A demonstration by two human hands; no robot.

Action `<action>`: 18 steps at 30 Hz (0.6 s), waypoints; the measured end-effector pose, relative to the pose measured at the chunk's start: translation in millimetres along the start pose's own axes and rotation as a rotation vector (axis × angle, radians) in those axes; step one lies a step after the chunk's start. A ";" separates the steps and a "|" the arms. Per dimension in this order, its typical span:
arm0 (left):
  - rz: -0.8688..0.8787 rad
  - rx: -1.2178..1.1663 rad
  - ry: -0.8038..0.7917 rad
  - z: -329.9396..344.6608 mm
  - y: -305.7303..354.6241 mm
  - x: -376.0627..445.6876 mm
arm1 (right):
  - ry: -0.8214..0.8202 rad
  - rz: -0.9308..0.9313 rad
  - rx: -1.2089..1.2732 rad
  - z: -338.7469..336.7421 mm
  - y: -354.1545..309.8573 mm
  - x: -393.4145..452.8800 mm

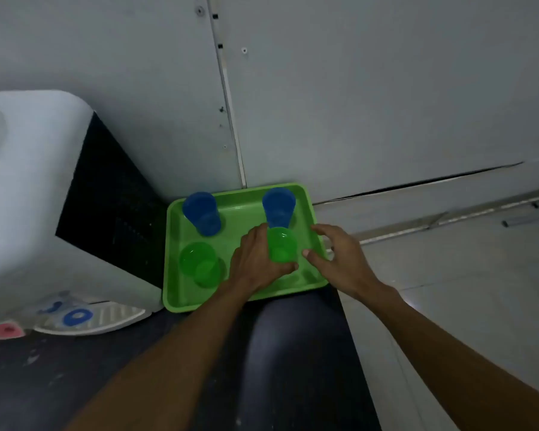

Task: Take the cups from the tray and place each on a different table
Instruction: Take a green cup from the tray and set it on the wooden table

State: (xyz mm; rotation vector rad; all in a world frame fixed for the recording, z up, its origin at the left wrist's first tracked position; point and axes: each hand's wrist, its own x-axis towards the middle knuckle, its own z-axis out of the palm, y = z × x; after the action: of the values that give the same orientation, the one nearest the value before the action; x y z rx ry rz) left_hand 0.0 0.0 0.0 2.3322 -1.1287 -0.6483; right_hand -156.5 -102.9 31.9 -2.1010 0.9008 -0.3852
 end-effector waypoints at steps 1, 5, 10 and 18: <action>-0.002 -0.001 -0.003 0.1 0.6 3.5 | 0.009 0.025 0.022 1.4 3.1 4.0; 0.019 0.030 0.010 6.4 -4.0 11.6 | 0.017 0.104 0.046 3.1 9.9 11.0; 0.039 0.028 0.058 8.0 -3.9 16.8 | 0.007 0.126 0.040 1.5 17.3 12.8; 0.040 -0.061 0.133 7.9 -4.9 16.0 | 0.011 0.168 0.020 -4.9 18.8 11.0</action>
State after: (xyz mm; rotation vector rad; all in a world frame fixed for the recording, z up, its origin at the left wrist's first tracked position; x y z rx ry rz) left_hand 7.0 -11.8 -12.4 2.2598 -1.0777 -0.4985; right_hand -160.3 -121.5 20.1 -1.9891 1.0670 -0.3167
